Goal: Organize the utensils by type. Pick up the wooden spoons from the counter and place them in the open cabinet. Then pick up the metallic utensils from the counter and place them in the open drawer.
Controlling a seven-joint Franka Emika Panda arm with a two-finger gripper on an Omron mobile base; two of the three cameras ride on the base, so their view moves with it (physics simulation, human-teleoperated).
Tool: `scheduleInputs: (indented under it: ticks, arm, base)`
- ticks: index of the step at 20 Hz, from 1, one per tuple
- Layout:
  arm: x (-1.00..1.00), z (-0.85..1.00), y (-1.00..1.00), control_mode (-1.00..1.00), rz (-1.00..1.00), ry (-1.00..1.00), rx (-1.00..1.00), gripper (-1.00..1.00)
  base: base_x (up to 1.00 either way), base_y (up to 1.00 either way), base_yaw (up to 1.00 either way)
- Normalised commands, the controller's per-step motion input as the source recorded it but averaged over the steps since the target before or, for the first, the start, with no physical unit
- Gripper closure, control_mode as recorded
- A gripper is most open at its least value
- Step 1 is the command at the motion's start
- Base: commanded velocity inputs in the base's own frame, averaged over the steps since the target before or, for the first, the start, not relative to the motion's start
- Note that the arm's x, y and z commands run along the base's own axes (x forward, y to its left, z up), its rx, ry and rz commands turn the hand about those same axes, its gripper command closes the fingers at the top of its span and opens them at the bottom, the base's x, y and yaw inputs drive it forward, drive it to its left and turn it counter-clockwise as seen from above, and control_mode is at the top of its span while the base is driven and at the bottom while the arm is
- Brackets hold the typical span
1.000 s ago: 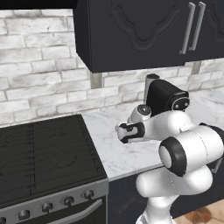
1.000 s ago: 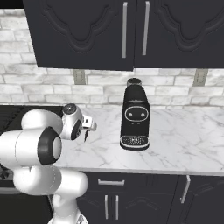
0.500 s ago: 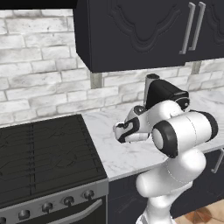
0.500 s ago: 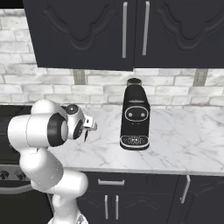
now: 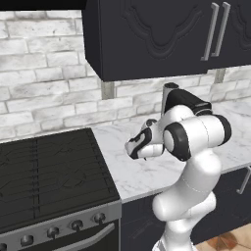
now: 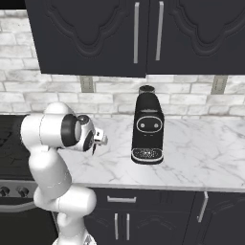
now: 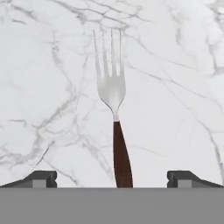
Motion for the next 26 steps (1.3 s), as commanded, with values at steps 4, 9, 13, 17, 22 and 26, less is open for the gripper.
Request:
scheduleInputs:
  ticks: [4,9,13,17,22,26]
  arm:
    - [0.18,-0.14,0.00,-1.00,0.00,0.05,0.00,-1.00]
    - [0.21,-0.15,0.00,-1.00,0.00,0.06,0.00,-1.00]
    - [0.20,-0.22,0.00,-1.00,0.00,0.02,0.00,-1.00]
    - [0.25,-0.21,0.00,-1.00,0.00,0.00,0.00,-1.00]
    - [0.26,-0.23,0.00,-1.00,0.00,0.00,0.00,-1.00]
    - [0.16,-0.27,0.00,-1.00,0.00,0.00,0.00,-1.00]
  base:
    - [0.00,0.00,0.00]
    - [0.00,0.00,0.00]
    - [0.00,0.00,0.00]
    - [0.00,0.00,0.00]
    - [0.00,0.00,0.00]
    - [0.00,0.00,0.00]
